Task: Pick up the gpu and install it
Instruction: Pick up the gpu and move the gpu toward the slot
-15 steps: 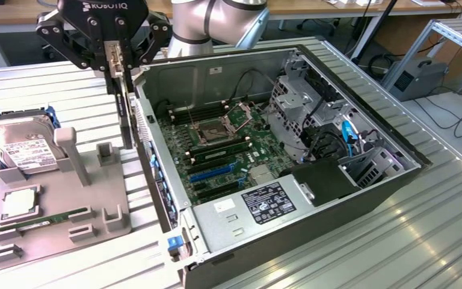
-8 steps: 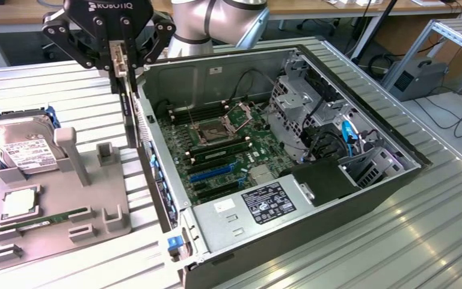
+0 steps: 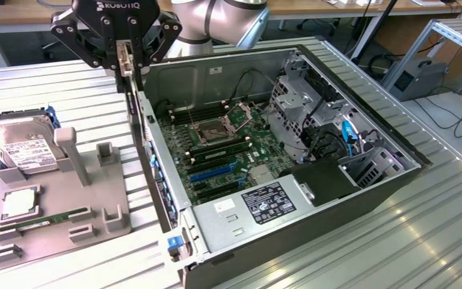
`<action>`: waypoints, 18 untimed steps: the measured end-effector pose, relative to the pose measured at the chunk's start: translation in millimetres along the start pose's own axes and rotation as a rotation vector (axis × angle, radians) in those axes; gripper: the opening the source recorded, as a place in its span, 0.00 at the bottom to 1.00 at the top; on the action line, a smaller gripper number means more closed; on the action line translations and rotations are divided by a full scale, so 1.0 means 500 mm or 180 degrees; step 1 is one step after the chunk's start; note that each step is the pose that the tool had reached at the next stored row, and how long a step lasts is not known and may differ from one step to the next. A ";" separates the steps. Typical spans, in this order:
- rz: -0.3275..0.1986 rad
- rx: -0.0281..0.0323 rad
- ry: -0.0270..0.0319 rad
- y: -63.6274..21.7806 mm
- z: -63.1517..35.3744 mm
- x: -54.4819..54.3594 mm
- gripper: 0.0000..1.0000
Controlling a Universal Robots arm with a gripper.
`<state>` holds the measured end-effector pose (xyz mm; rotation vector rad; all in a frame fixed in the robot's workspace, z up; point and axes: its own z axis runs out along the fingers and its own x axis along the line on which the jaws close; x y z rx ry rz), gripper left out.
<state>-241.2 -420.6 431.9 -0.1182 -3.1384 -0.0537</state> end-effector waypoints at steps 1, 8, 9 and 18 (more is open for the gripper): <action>0.0000 0.0000 0.0000 0.000 0.000 -0.001 0.27; 0.0000 0.0000 0.0000 0.001 0.000 -0.011 0.27; 0.0000 0.0000 0.0000 0.001 0.000 -0.012 0.27; 0.0000 0.0000 0.0000 0.002 0.000 -0.025 0.27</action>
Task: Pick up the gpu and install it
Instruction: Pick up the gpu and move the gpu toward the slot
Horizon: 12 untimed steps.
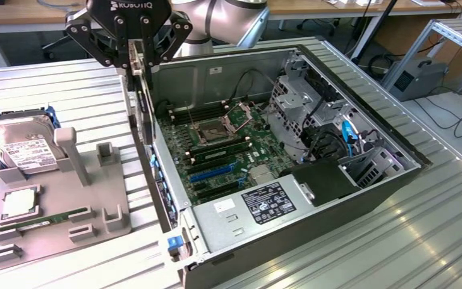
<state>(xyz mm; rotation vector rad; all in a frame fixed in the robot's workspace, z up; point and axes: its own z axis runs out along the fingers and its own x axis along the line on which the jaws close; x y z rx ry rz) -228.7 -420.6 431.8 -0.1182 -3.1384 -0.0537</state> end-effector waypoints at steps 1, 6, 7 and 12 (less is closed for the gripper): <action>0.0000 0.0000 0.0000 0.000 0.000 -0.001 0.27; 0.0000 0.0001 0.0000 0.001 0.001 -0.008 0.27; 0.0000 0.0001 0.0000 0.001 0.001 -0.009 0.27; 0.0000 0.0004 0.0000 0.001 0.002 -0.014 0.27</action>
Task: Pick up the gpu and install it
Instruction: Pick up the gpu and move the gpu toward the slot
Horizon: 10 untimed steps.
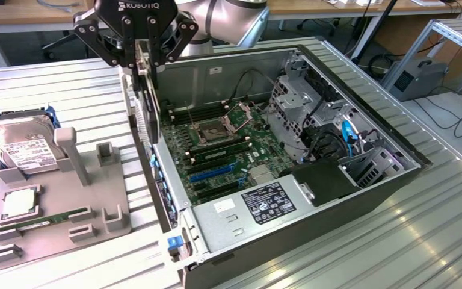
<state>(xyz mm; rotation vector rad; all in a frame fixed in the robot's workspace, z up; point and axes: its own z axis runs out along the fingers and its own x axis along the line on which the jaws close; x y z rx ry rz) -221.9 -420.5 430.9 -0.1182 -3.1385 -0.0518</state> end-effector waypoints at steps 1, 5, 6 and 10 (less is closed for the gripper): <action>0.0000 0.0001 0.0000 0.000 0.000 -0.001 0.27; 0.0000 0.0005 0.0000 0.000 0.001 -0.005 0.27; 0.0000 0.0006 0.0000 0.000 0.001 -0.006 0.27; 0.0000 0.0009 0.0000 0.001 0.003 -0.009 0.27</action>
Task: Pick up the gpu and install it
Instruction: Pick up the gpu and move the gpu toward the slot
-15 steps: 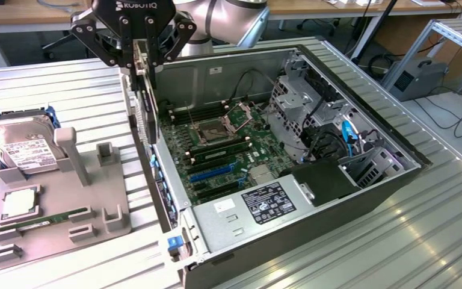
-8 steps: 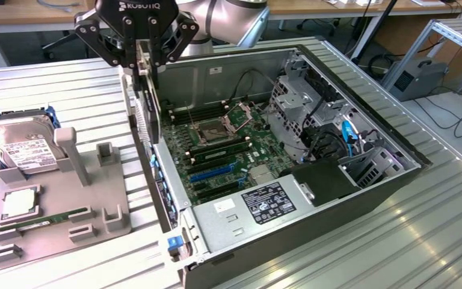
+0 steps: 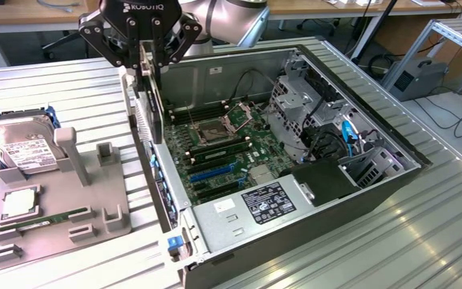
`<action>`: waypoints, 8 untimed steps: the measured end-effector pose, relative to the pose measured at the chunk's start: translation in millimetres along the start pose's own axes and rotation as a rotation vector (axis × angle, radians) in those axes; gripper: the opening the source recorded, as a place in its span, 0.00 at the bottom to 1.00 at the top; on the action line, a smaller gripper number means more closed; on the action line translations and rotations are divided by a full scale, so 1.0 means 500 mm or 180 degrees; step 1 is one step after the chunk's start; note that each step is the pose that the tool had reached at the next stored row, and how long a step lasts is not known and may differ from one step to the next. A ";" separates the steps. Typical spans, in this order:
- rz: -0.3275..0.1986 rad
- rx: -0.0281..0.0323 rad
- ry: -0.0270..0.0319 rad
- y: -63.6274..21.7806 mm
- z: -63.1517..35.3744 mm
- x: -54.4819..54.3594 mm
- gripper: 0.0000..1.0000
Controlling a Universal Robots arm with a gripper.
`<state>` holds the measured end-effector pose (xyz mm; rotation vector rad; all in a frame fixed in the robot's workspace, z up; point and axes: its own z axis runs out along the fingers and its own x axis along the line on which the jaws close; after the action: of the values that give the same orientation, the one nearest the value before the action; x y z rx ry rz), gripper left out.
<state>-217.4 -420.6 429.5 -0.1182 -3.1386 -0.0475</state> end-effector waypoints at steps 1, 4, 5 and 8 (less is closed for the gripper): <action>0.0000 0.0001 0.0000 0.000 0.001 -0.001 0.27; 0.0000 0.0004 0.0000 0.000 0.003 -0.004 0.27; 0.0000 0.0005 -0.0001 0.000 0.004 -0.005 0.27; 0.0000 0.0006 0.0000 0.000 0.007 -0.009 0.27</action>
<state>-213.0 -420.5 426.2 -0.1181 -3.1387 -0.0446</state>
